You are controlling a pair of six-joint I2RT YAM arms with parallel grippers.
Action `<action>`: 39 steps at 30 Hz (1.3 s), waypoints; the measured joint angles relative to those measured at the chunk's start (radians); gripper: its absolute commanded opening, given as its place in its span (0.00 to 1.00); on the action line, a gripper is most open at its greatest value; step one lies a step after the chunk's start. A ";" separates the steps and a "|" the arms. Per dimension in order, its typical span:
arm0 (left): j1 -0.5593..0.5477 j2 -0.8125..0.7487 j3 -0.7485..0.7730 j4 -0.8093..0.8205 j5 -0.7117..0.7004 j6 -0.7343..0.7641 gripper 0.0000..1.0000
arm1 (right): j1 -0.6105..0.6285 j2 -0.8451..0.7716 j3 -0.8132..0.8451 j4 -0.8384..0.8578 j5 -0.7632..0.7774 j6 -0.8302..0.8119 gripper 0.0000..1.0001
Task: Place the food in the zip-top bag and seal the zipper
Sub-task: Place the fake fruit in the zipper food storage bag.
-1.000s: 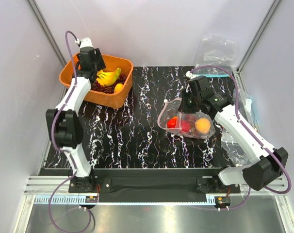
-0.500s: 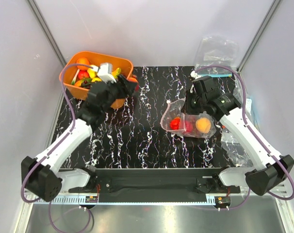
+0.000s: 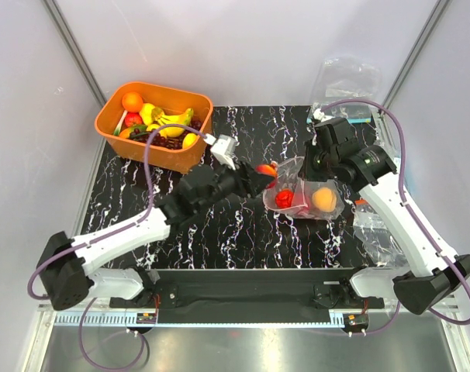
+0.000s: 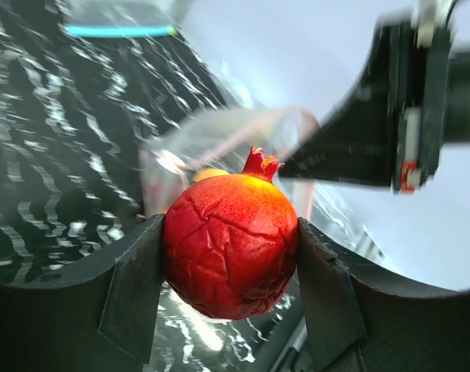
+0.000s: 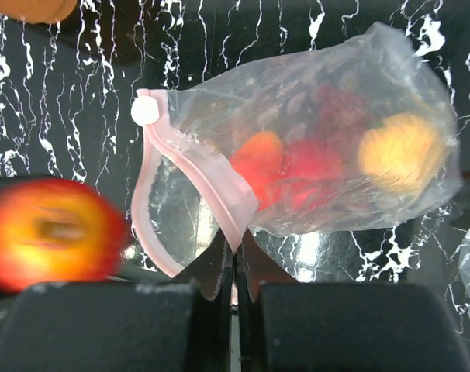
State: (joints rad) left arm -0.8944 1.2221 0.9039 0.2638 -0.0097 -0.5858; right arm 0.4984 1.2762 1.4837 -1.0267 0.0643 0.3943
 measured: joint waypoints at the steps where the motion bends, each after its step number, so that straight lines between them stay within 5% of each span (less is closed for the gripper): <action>1: -0.016 0.025 0.003 0.011 0.003 -0.001 0.40 | 0.000 0.000 0.011 -0.005 0.005 -0.002 0.00; 16: -0.095 0.364 0.208 0.029 0.007 0.012 0.48 | 0.000 -0.018 0.068 -0.072 0.005 -0.012 0.00; 17: -0.095 0.380 0.231 0.028 0.009 0.013 0.51 | 0.000 -0.024 0.068 -0.072 0.002 -0.012 0.00; 19: -0.095 0.414 0.278 0.022 0.020 0.017 0.84 | 0.000 -0.033 0.068 -0.075 0.002 -0.012 0.00; 21: -0.095 0.434 0.294 0.014 0.032 0.019 0.99 | -0.003 -0.040 0.071 -0.077 0.005 -0.011 0.00; 28: -0.095 0.415 0.292 -0.040 0.040 0.036 0.99 | -0.001 -0.041 0.083 -0.096 0.006 -0.009 0.00; 35: -0.073 0.257 0.332 -0.257 0.024 0.112 0.99 | -0.001 -0.041 0.083 -0.091 0.023 -0.004 0.00; 39: 0.067 0.144 0.352 -0.361 0.006 0.130 0.99 | -0.001 -0.041 0.083 -0.084 0.025 -0.004 0.00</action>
State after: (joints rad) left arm -0.8276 1.3659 1.2560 -0.0971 -0.0040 -0.4553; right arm 0.4973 1.2350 1.5665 -1.1107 0.0891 0.3904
